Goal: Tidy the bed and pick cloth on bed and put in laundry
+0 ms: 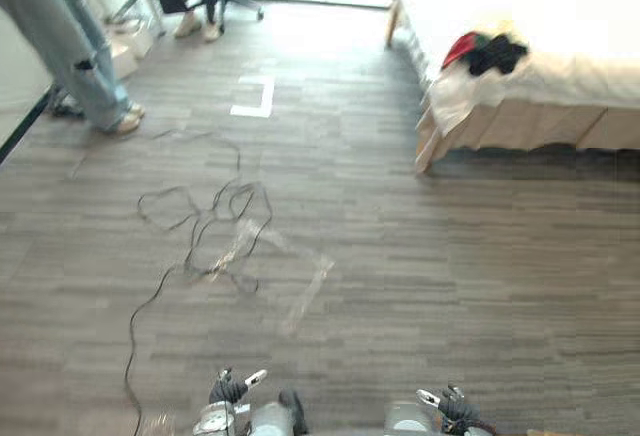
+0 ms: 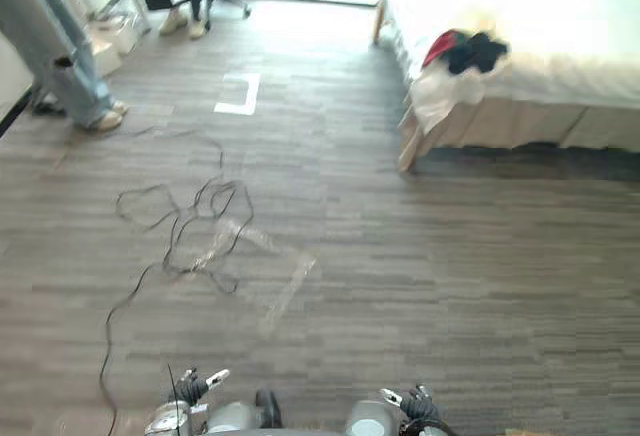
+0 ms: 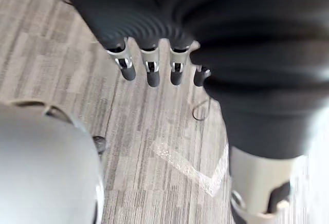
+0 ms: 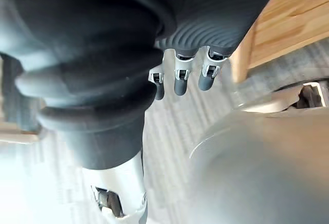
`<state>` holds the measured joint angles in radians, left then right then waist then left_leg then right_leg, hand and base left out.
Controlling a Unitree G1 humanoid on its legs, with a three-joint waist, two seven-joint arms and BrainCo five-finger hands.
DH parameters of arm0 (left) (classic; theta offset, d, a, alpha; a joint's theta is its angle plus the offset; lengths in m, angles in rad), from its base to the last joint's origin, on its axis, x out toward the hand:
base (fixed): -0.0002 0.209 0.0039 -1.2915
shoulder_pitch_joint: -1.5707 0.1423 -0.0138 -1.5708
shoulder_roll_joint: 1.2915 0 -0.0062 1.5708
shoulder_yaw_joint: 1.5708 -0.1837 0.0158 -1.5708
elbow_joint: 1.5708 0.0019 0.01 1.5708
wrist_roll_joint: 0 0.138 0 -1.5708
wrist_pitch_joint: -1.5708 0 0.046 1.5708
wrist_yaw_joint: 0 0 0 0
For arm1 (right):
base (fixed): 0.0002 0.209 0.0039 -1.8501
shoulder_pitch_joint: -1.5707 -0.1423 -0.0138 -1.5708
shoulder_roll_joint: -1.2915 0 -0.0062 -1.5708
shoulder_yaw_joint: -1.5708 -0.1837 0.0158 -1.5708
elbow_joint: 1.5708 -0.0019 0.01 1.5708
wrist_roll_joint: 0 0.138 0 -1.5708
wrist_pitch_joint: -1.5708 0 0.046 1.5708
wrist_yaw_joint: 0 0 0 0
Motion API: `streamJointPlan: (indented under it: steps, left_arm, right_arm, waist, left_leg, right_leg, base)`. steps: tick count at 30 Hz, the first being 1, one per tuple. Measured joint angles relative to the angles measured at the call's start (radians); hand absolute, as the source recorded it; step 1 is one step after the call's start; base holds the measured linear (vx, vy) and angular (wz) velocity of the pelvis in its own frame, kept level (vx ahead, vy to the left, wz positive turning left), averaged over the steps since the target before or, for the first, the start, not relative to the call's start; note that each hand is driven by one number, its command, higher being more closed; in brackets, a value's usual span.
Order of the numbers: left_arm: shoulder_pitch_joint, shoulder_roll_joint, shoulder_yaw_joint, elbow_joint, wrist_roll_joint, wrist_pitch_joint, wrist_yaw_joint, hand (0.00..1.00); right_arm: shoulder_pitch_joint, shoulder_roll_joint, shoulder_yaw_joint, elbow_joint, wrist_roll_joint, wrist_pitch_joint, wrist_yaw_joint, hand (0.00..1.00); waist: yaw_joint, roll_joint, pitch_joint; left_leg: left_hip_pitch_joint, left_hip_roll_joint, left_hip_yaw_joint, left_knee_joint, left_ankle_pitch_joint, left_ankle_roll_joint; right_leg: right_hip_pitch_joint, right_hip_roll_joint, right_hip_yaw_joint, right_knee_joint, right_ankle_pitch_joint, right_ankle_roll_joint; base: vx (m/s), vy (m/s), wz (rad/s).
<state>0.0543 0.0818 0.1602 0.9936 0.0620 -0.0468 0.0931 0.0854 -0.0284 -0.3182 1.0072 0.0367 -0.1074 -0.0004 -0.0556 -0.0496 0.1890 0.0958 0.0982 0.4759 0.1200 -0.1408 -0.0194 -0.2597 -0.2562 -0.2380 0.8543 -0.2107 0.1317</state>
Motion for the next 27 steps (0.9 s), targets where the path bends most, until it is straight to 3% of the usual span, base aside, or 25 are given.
streamJointPlan:
  steps: [2,3,4,5,6,7,8,9,10,11,12,14,15,17,20,22,24,25,26,27]
  left_arm:
    - [-0.011,0.0,-0.003,0.0,0.022,0.001,-0.002,0.0]
    - [-0.009,-0.001,-0.003,0.0,0.042,0.004,-0.005,0.0]
    - [0.0,-0.002,-0.003,0.001,0.064,0.006,-0.008,0.0]
    - [0.004,-0.002,-0.003,0.002,0.071,0.006,-0.008,0.0]
    - [0.007,-0.004,-0.002,0.017,0.09,0.006,-0.009,0.0]
    - [0.005,-0.012,0.0,0.032,0.097,0.007,-0.01,0.0]
    - [0.007,-0.032,0.002,0.038,0.112,0.006,-0.021,0.0]
    - [0.005,-0.054,0.011,0.036,0.127,0.004,-0.027,0.0]
    - [0.005,-0.061,0.016,0.036,0.128,0.004,-0.028,0.0]
    - [0.007,-0.073,0.047,0.033,0.127,0.003,-0.027,0.0]
    - [0.013,-0.085,0.07,0.025,0.124,0.0,-0.028,0.0]
    - [0.017,-0.093,0.088,0.0,0.092,-0.003,-0.024,0.0]
    - [0.02,-0.091,0.089,-0.019,0.071,-0.007,-0.022,0.0]
    - [0.02,-0.093,0.097,-0.041,0.044,-0.01,-0.019,0.0]
    - [0.019,-0.098,0.118,-0.059,0.018,-0.025,-0.002,0.0]
    - [0.016,-0.101,0.113,-0.058,0.018,-0.029,0.002,0.0]
    - [0.017,-0.107,0.104,-0.059,0.014,-0.031,0.002,0.0]
    - [0.013,-0.106,0.104,-0.059,0.009,-0.038,0.002,0.0]
    - [0.012,-0.102,0.104,-0.058,0.009,-0.039,0.001,0.0]
    - [0.012,-0.083,0.099,-0.053,0.01,-0.039,0.002,0.0]
  right_arm:
    - [-0.004,-0.002,-0.009,-0.008,0.003,0.0,0.001,0.0]
    - [-0.007,-0.005,-0.009,-0.016,0.007,-0.001,0.0,0.0]
    - [-0.007,-0.008,-0.008,-0.017,0.012,0.0,-0.001,0.0]
    - [-0.005,-0.008,-0.008,-0.016,0.012,0.0,-0.001,0.0]
    - [0.003,-0.009,-0.009,-0.016,0.012,0.0,-0.002,0.0]
    - [-0.001,-0.021,-0.017,-0.016,0.014,0.0,-0.001,0.0]
    - [-0.002,-0.035,-0.019,-0.014,0.013,-0.002,-0.001,0.0]
    - [-0.004,-0.043,-0.025,-0.014,0.014,-0.003,0.002,0.0]
    - [-0.004,-0.049,-0.025,-0.013,0.014,-0.002,0.004,0.0]
    - [-0.001,-0.049,-0.025,-0.009,0.014,0.003,0.003,0.0]
    - [0.018,-0.044,-0.023,-0.01,0.014,0.003,0.002,0.0]
    - [0.031,-0.044,-0.007,-0.004,0.014,0.004,-0.001,0.0]
    - [0.029,-0.044,0.014,0.002,0.013,0.006,-0.002,0.0]
    - [0.013,-0.05,0.021,0.021,0.013,0.006,-0.001,0.0]
    - [-0.018,-0.055,0.02,0.038,0.014,0.007,0.0,0.0]
    - [-0.031,-0.057,0.02,0.035,0.015,0.005,0.0,0.0]
    - [-0.02,-0.058,0.02,0.034,0.015,0.004,-0.001,0.0]
    - [-0.015,-0.057,0.021,0.033,0.023,0.003,0.0,0.0]
    - [-0.009,-0.055,0.02,0.032,0.025,0.003,0.001,0.0]
    - [0.0,-0.04,0.02,0.033,0.032,0.003,0.001,0.0]
  waist:
    - [-0.01,0.013,0.007]
    - [-0.015,0.027,0.015]
    - [-0.015,0.033,0.018]
    - [-0.017,0.032,0.018]
    - [-0.024,0.036,0.017]
    - [-0.025,0.053,0.014]
    - [-0.026,0.092,0.004]
    - [-0.025,0.117,0.003]
    - [-0.026,0.121,0.001]
    - [-0.024,0.12,0.003]
    - [-0.02,0.129,0.007]
    - [-0.01,0.11,0.02]
    - [-0.007,0.096,0.021]
    - [0.017,0.089,0.022]
    - [0.027,0.083,0.024]
    - [0.027,0.081,0.024]
    - [0.04,0.099,0.014]
    - [0.051,0.098,0.013]
    - [0.054,0.087,0.008]
    - [0.054,0.062,-0.011]
  left_leg:
    - [0.022,0.017,0.008,-0.015,-0.007,-0.032]
    - [0.045,0.032,0.024,-0.029,-0.015,-0.054]
    - [0.083,0.035,0.054,-0.056,-0.019,-0.087]
    - [0.103,0.032,0.063,-0.065,-0.025,-0.104]
    - [0.153,0.025,0.073,-0.09,-0.031,-0.138]
    - [0.175,0.036,0.079,-0.101,-0.028,-0.153]
    - [0.189,0.056,0.114,-0.11,0.006,-0.211]
    - [0.187,0.078,0.126,-0.062,0.036,-0.239]
    - [0.169,0.102,0.125,0.017,0.035,-0.24]
    - [0.106,0.182,0.112,0.268,0.045,-0.235]
    - [0.028,0.279,0.069,0.553,0.085,-0.189]
    - [-0.073,0.318,-0.027,0.846,0.046,-0.14]
    - [-0.129,0.297,-0.058,0.894,0.027,-0.134]
    - [-0.206,0.261,-0.054,0.846,0.009,-0.125]
    - [-0.294,0.203,-0.054,0.571,0.001,-0.113]
    - [-0.322,0.12,-0.089,0.189,0.027,-0.137]
    - [-0.368,0.102,-0.167,0.033,0.043,-0.141]
    - [-0.386,0.1,-0.192,0.038,0.045,-0.136]
    - [-0.386,0.092,-0.205,0.057,0.086,-0.092]
    - [-0.376,0.059,-0.206,0.097,0.124,-0.052]
  right_leg:
    - [-0.02,0.033,-0.119,-0.234,0.002,-0.032]
    - [-0.028,0.065,-0.182,-0.401,0.04,-0.074]
    - [-0.028,0.093,-0.214,-0.573,0.122,-0.101]
    - [-0.027,0.102,-0.213,-0.64,0.175,-0.113]
    - [-0.024,0.105,-0.195,-0.649,0.327,-0.17]
    - [-0.028,0.132,-0.189,-0.622,0.309,-0.216]
    - [-0.046,0.163,-0.166,-0.594,0.262,-0.219]
    - [-0.05,0.192,-0.137,-0.581,0.218,-0.207]
    - [-0.046,0.204,-0.119,-0.578,0.2,-0.207]
    - [0.002,0.237,-0.093,-0.607,0.178,-0.217]
    - [0.084,0.282,-0.069,-0.655,0.165,-0.233]
    - [0.192,0.315,-0.022,-0.694,0.14,-0.252]
    - [0.247,0.316,0.013,-0.714,0.131,-0.257]
    - [0.314,0.312,0.075,-0.758,0.13,-0.25]
    - [0.393,0.283,0.122,-0.815,0.116,-0.222]
    - [0.463,0.251,0.138,-0.866,0.093,-0.184]
    - [0.49,0.257,0.146,-0.892,0.063,-0.141]
    - [0.519,0.251,0.154,-0.889,0.023,-0.111]
    - [0.53,0.237,0.158,-0.874,-0.004,-0.099]
    - [0.523,0.189,0.169,-0.786,-0.059,-0.057]
  base:
    - [0.39,-0.053,-0.04]
    - [0.41,-0.1,-0.27]
    - [0.42,-0.107,-0.33]
    - [0.59,-0.194,-0.36]
    - [0.43,-0.15,-0.34]
    - [0.58,-0.211,-0.61]
    - [0.42,-0.169,-0.88]
    - [0.51,-0.217,-0.91]
    - [0.45,-0.224,-0.93]
    - [0.48,-0.216,-0.86]
    - [0.49,-0.189,-0.82]
    - [0.46,-0.094,-0.78]
    - [0.44,-0.053,-0.81]
    - [0.43,-0.006,-0.91]
    - [0.42,0.096,-0.64]
    - [0.4,0.186,-0.26]
    - [0.45,0.313,-0.24]
    - [0.51,0.433,-0.36]
    - [0.57,0.487,-0.37]
    - [0.44,0.331,-0.43]
